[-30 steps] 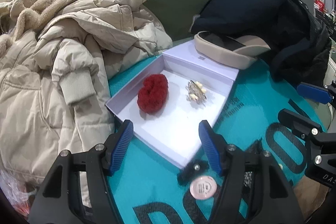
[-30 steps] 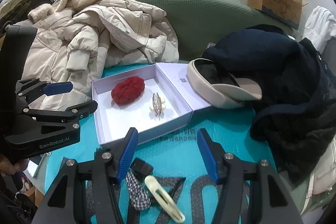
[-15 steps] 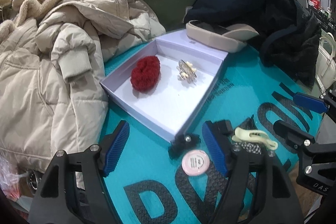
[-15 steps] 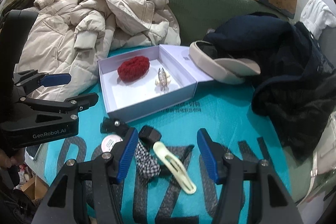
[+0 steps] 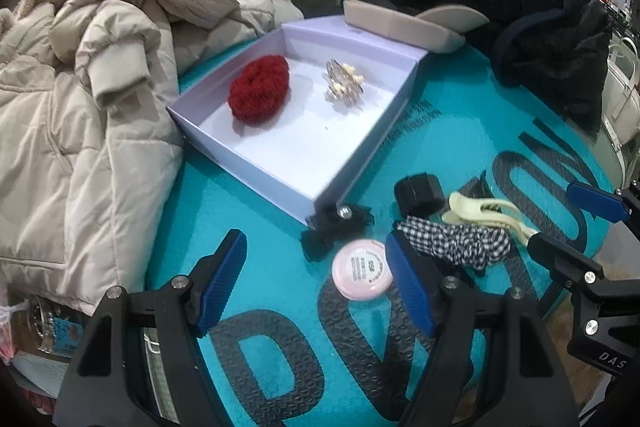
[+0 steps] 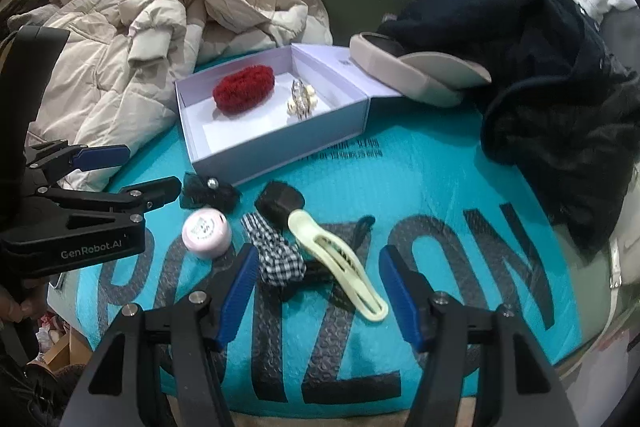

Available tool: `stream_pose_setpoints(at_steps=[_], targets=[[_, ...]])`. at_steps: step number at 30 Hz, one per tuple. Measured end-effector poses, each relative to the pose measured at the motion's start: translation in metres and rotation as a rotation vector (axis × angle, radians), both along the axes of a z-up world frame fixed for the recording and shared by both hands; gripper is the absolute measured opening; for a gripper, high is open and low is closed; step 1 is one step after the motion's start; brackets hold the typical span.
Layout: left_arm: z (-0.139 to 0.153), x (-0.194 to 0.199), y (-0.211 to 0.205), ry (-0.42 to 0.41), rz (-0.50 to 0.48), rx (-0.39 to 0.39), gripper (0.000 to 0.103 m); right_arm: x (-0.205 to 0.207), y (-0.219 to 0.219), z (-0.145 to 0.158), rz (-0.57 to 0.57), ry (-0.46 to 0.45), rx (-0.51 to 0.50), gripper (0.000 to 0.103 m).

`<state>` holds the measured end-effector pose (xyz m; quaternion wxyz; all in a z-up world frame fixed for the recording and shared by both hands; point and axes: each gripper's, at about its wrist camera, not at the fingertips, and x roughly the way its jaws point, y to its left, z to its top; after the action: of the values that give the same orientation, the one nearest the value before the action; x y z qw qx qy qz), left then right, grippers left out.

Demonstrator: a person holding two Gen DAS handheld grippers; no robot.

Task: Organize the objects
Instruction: 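Move both tools back toward the pink jar and cream claw clip, then grasp the pink round jar with the left tool while the right tool grasps the cream claw clip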

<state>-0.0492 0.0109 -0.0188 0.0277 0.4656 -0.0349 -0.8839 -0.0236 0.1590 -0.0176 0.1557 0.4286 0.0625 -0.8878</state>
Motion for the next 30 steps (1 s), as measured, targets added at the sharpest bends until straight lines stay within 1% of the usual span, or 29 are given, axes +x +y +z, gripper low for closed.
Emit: stream_pose_setpoints(at_steps=[4,8,13,19,22,27,30], targets=[[-0.012,0.001,0.005,-0.017,-0.025,0.031,0.071,0.0,0.004,-0.011,-0.01,-0.02,-0.005,0.063],[-0.026,0.0,0.012,-0.032,-0.039,0.011,0.071,-0.002,0.01,-0.02,-0.026,-0.037,-0.009,0.063],[-0.044,-0.005,0.011,-0.065,-0.026,-0.002,0.071,-0.007,0.016,-0.034,-0.049,-0.063,-0.011,0.063],[-0.062,-0.012,0.006,-0.107,-0.012,0.005,0.071,-0.016,0.019,-0.047,-0.057,-0.088,-0.016,0.063],[-0.064,-0.016,0.004,-0.105,-0.007,0.018,0.075,-0.021,0.022,-0.05,-0.06,-0.092,-0.018,0.063],[-0.066,-0.022,0.005,-0.116,-0.019,0.039,0.076,-0.03,0.027,-0.057,-0.055,-0.108,-0.028,0.063],[-0.068,-0.023,0.008,-0.141,-0.034,0.048,0.076,-0.034,0.027,-0.06,-0.048,-0.119,-0.043,0.063]])
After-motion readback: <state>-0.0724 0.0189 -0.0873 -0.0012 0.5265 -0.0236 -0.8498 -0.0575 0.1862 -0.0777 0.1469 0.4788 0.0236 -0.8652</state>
